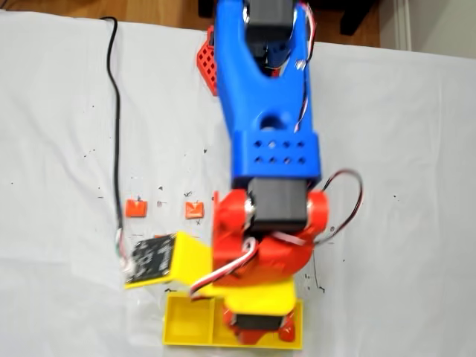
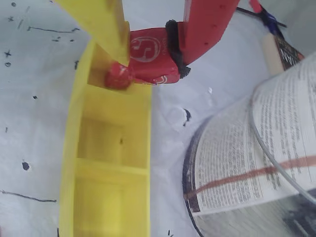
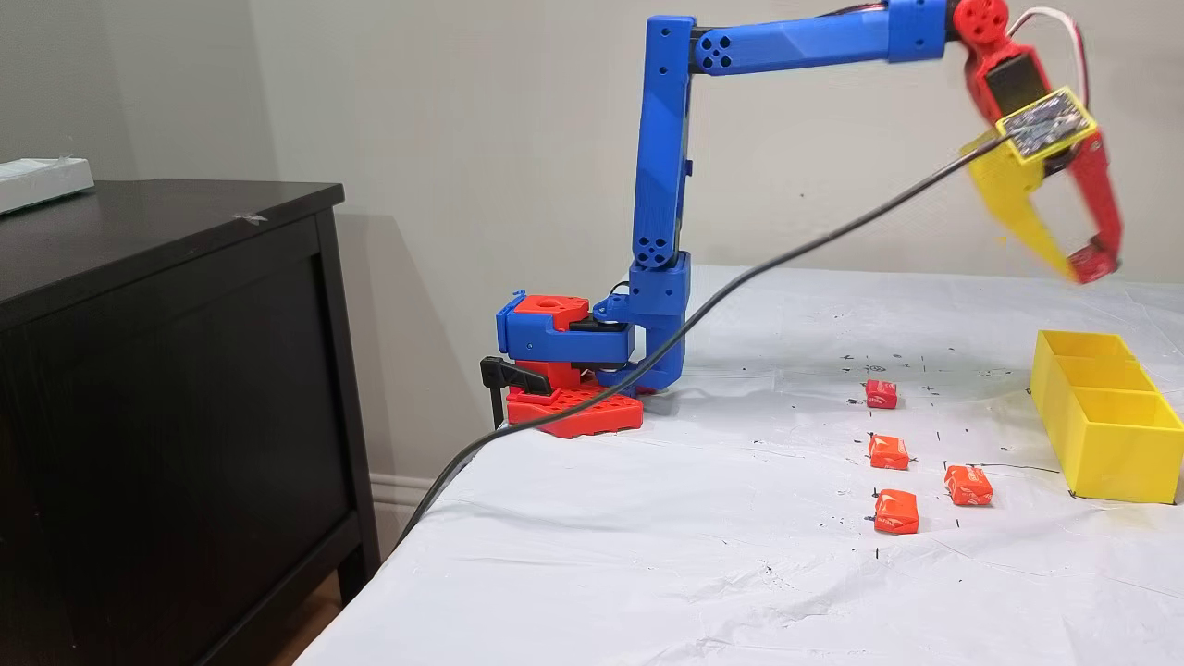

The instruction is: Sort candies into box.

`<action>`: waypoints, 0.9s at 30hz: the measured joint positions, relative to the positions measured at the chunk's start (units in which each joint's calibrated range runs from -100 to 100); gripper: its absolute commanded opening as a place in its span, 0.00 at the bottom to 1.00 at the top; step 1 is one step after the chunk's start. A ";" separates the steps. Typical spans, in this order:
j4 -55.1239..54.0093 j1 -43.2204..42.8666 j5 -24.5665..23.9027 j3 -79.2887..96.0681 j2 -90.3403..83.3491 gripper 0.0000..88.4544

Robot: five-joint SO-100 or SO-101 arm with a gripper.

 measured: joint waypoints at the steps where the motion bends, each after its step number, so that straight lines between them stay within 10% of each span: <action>1: 0.79 0.31 0.00 -1.71 1.35 0.00; 27: 9.84 0.39 3.37 -16.42 18.53 0.00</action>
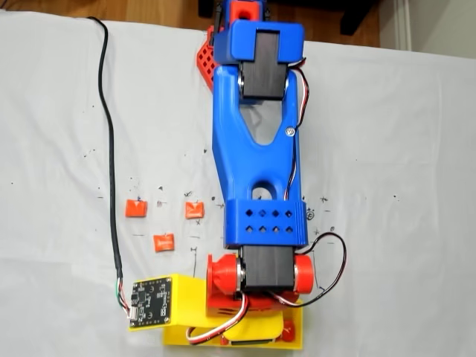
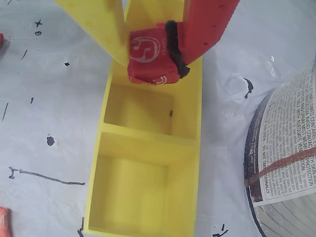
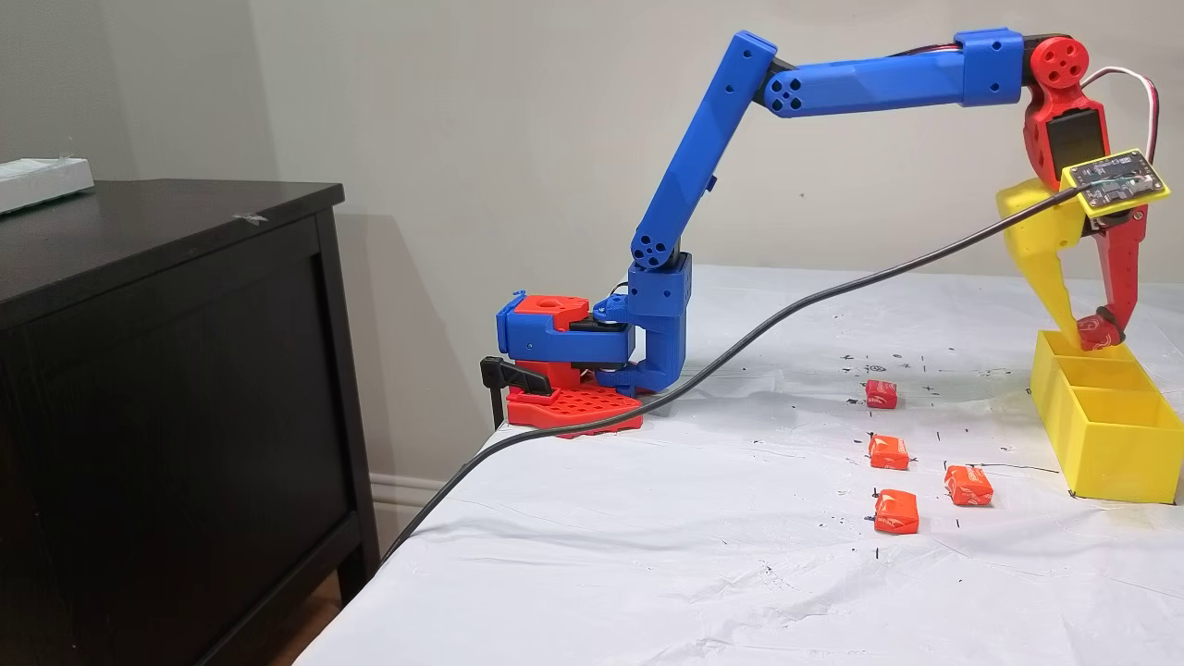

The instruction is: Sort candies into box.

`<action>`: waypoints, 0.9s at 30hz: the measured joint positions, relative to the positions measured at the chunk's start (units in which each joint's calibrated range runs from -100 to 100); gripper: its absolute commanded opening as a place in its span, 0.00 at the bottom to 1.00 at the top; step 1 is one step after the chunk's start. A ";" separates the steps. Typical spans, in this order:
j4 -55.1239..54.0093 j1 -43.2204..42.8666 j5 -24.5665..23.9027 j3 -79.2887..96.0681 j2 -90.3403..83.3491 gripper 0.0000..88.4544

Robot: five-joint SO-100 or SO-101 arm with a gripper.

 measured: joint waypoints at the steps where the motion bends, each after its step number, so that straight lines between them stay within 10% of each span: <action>1: 0.08 0.00 -0.24 -0.77 0.76 0.00; 19: 1.19 0.00 -1.03 -2.05 2.03 0.31; 24: 1.19 0.00 -0.98 -2.05 2.03 0.27; 27: 1.59 0.00 -0.54 -2.05 2.03 0.05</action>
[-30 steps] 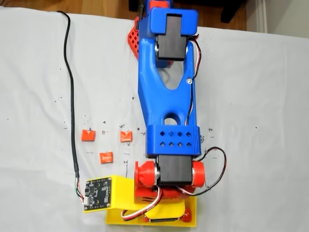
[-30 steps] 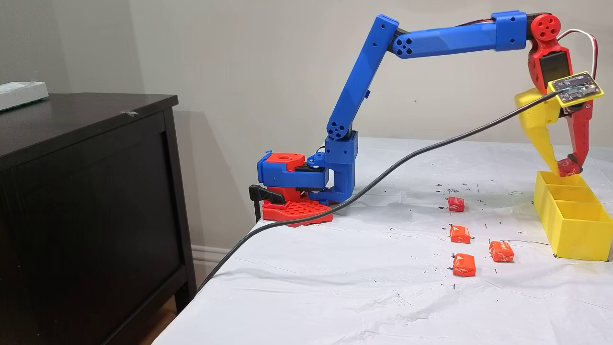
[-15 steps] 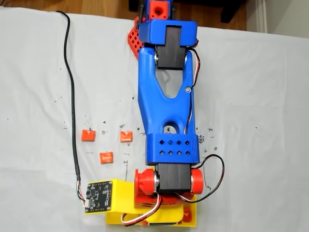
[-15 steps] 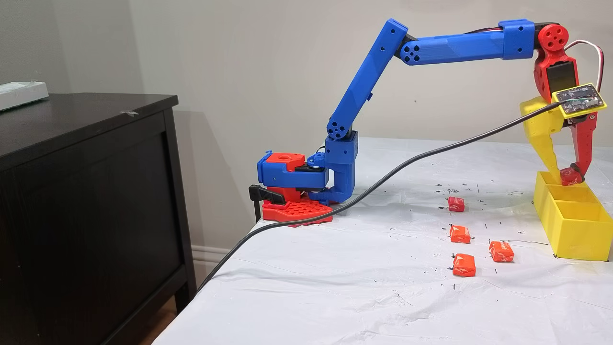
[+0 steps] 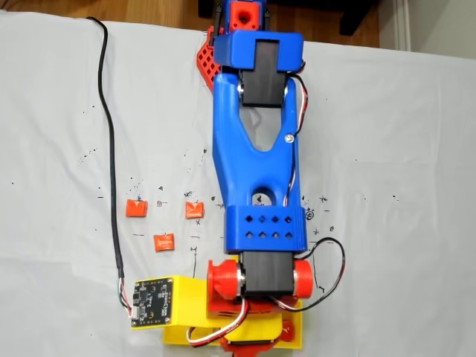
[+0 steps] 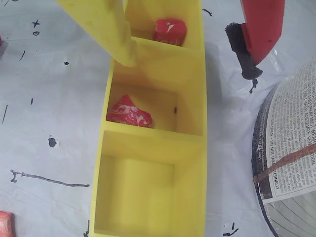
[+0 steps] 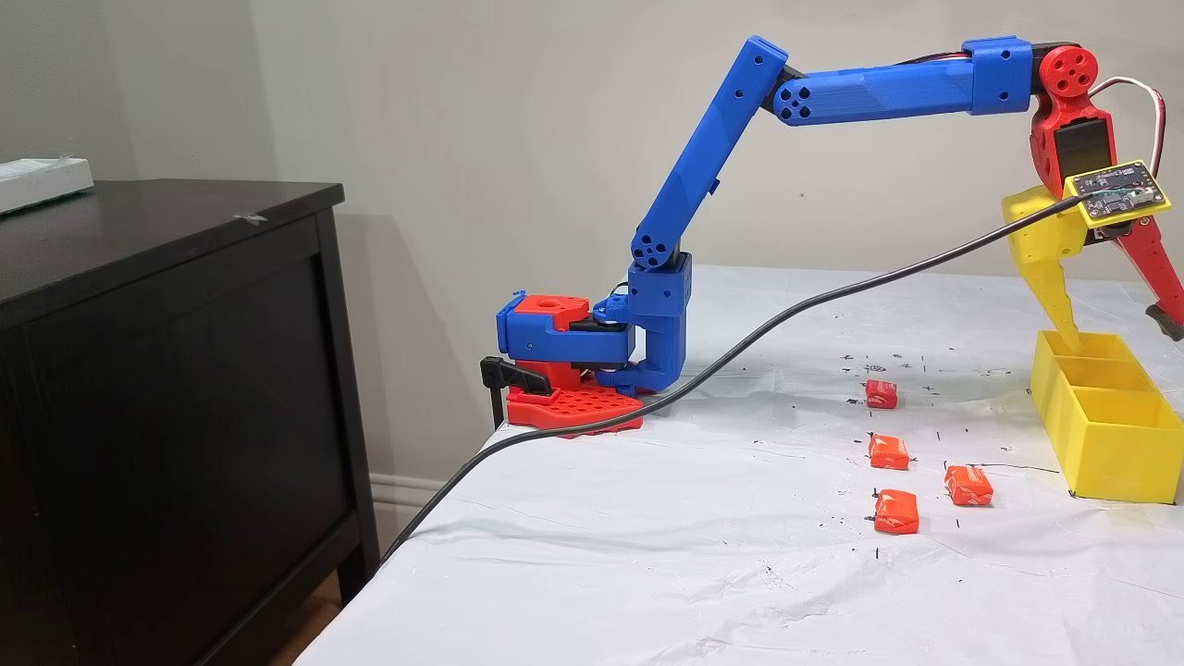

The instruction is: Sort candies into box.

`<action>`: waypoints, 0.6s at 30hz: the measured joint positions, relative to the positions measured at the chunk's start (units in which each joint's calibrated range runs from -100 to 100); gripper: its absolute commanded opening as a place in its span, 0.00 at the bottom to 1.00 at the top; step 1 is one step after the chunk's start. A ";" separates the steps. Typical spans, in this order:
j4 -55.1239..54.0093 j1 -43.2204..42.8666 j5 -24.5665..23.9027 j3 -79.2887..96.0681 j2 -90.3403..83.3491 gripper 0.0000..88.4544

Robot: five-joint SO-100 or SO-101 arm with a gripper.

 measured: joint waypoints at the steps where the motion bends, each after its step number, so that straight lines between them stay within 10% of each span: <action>1: 0.24 0.00 0.20 0.00 0.00 0.00; 18: 3.17 -1.95 2.88 27.03 -21.40 0.00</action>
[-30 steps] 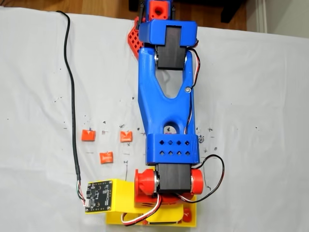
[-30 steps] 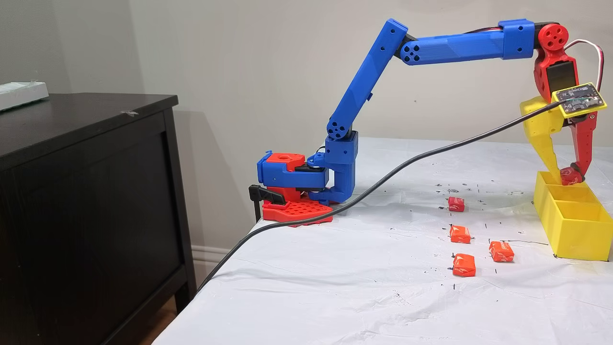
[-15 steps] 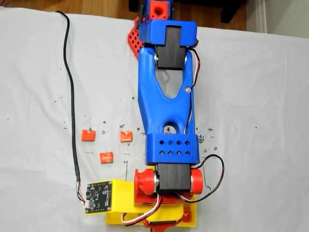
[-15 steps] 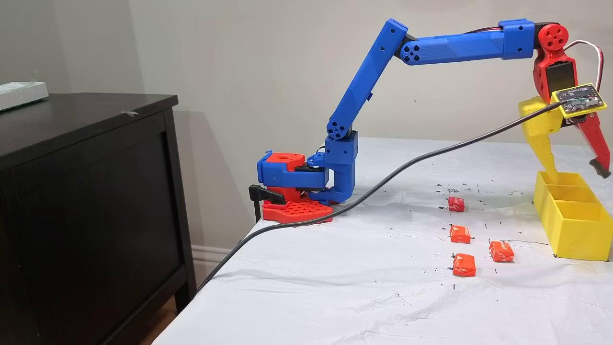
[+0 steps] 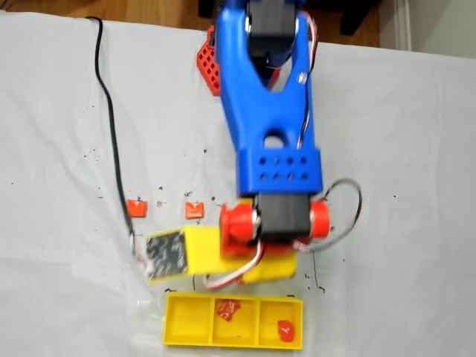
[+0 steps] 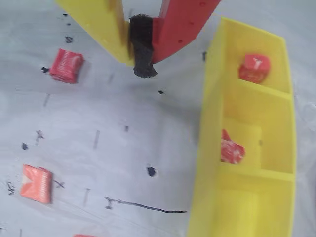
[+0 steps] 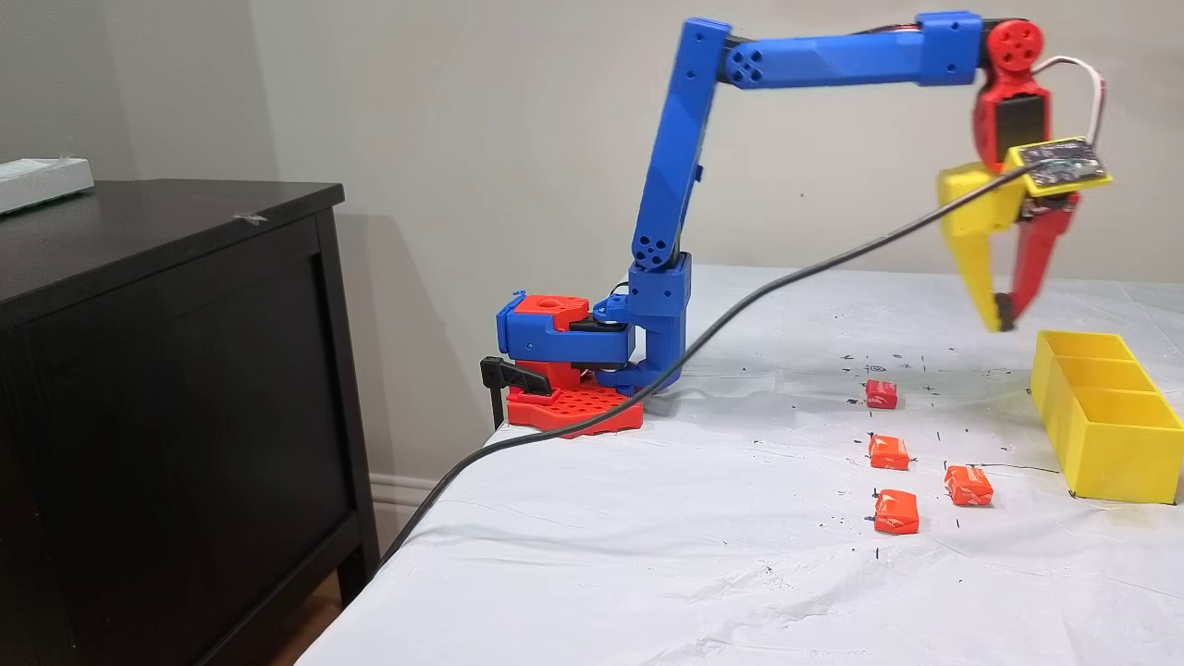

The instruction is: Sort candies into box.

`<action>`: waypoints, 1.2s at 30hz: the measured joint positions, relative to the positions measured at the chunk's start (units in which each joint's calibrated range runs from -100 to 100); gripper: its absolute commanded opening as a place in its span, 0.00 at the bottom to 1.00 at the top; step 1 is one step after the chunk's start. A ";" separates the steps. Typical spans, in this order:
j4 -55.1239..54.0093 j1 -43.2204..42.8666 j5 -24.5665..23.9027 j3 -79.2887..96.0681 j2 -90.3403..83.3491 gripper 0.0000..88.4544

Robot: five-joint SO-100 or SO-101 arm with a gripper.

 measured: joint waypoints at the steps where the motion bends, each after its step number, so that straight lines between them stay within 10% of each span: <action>1: 0.00 -0.23 0.15 2.74 -1.69 0.00; 36: -11.03 -4.60 2.59 31.48 -9.81 0.30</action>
